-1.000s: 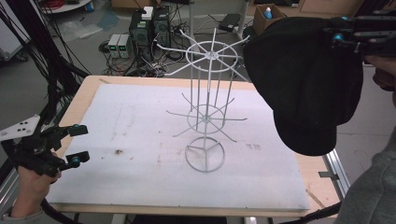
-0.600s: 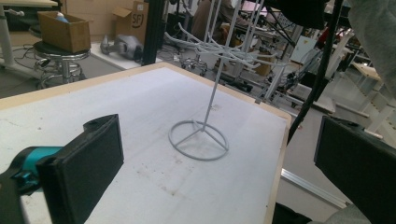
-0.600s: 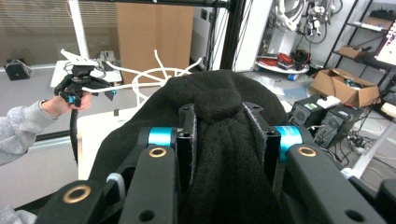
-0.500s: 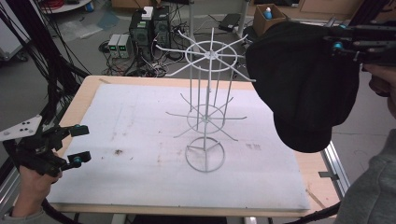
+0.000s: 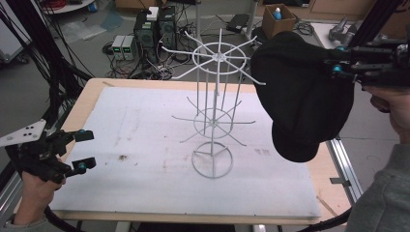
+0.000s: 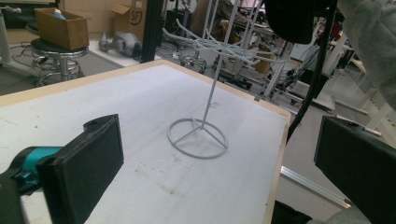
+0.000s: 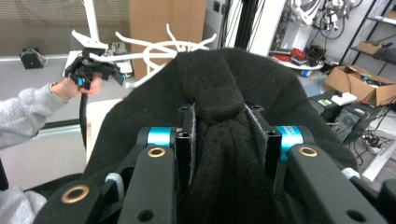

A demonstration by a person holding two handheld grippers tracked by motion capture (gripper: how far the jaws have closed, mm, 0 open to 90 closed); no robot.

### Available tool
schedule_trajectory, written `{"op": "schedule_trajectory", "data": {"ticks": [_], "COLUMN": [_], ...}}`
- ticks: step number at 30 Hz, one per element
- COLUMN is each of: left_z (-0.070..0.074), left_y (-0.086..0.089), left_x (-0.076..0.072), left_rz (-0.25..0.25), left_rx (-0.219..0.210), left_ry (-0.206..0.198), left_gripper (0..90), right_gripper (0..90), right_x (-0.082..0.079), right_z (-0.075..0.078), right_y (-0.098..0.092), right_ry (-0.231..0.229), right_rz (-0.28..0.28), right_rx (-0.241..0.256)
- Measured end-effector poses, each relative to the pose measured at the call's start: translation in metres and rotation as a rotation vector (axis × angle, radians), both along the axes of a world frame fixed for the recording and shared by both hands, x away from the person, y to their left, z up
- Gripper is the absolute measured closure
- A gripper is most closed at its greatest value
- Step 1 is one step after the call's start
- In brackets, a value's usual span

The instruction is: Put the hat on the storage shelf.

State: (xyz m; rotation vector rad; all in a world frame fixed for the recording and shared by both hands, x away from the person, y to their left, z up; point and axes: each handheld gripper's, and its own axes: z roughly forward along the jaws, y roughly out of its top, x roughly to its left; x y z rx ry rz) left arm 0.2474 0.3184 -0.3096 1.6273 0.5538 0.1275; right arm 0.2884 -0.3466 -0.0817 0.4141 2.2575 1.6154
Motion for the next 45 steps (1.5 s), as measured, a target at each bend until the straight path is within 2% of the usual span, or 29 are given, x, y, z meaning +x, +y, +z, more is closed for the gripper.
{"op": "schedule_trajectory", "data": {"ticks": [1,5,10,14,28,40,45], "left_z": [0.000,0.000,0.000,0.000,0.002,0.002,0.002], "left_y": [0.000,-0.002,-0.005,-0.006,-0.009,-0.011,-0.012], "left_x": [0.000,0.000,0.000,0.000,-0.003,-0.003,-0.003], "left_rz": [0.000,-0.002,-0.007,-0.008,-0.007,-0.009,-0.011], "left_rx": [0.000,0.005,0.013,0.016,0.021,0.028,0.030], "left_ry": [0.000,-0.001,0.001,0.001,-0.012,-0.011,-0.010], "left_gripper": [1.8,1.8,1.8,1.8,1.7,1.8,1.8], "right_gripper": [67.8,67.4,67.0,66.7,63.5,55.6,54.7], "right_x": [0.000,0.002,0.003,0.003,0.007,0.006,0.006], "right_z": [0.000,-0.019,-0.035,-0.042,-0.077,-0.090,-0.091], "right_y": [0.000,-0.002,-0.002,-0.002,0.003,0.001,0.002], "right_ry": [0.000,0.011,0.015,0.014,0.060,0.060,0.060], "right_rz": [0.000,0.000,0.016,0.020,0.051,0.058,0.052], "right_rx": [0.000,0.010,0.026,0.035,0.046,0.091,0.088]}}
